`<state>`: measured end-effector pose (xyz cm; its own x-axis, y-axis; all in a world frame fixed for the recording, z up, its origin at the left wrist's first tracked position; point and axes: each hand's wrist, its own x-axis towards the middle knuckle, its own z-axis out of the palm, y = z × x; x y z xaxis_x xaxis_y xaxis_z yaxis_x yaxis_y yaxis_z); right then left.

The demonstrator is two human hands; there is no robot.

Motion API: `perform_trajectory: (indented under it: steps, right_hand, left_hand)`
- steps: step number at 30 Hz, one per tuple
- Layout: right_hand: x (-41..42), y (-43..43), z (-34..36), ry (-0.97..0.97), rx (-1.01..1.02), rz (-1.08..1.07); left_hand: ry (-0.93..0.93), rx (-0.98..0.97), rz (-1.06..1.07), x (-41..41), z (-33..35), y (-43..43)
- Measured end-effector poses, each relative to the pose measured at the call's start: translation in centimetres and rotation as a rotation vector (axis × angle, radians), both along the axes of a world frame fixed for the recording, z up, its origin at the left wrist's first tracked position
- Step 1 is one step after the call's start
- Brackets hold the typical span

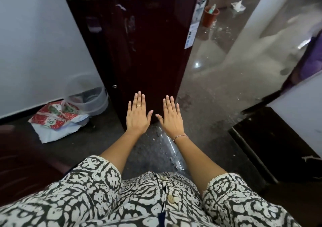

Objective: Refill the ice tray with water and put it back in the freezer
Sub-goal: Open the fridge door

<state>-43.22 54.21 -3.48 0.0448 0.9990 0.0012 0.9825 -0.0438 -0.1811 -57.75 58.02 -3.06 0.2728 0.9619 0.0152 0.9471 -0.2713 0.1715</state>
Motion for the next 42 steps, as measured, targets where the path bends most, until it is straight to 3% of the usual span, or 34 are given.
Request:
perform_trajectory:
  steps: [21, 24, 28, 38, 42]
  right_hand:
    - [-7.9, 14.2, 4.2, 0.213, 0.126, 0.325]
    - [-9.0, 15.7, 4.7, 0.415, 0.067, 0.364]
    - [-10.4, 17.4, 5.6, 0.77, -0.066, 0.319]
    - [-13.6, 23.4, 6.7, 0.977, -0.156, 0.25]
    - [-14.3, 25.1, 7.2, 1.048, -0.235, 0.197]
  left_hand:
    - [-0.069, 0.114, 0.351, -7.4, 2.7, 8.1]
    - [-0.251, 0.129, 0.389, -7.7, 3.8, 9.8]
    - [-0.669, 0.145, 0.44, -7.4, 6.3, 12.5]
    - [-1.453, 0.037, 0.602, -6.8, 12.4, 19.7]
    - [-1.567, -0.069, 0.538, -6.9, 12.7, 22.2]
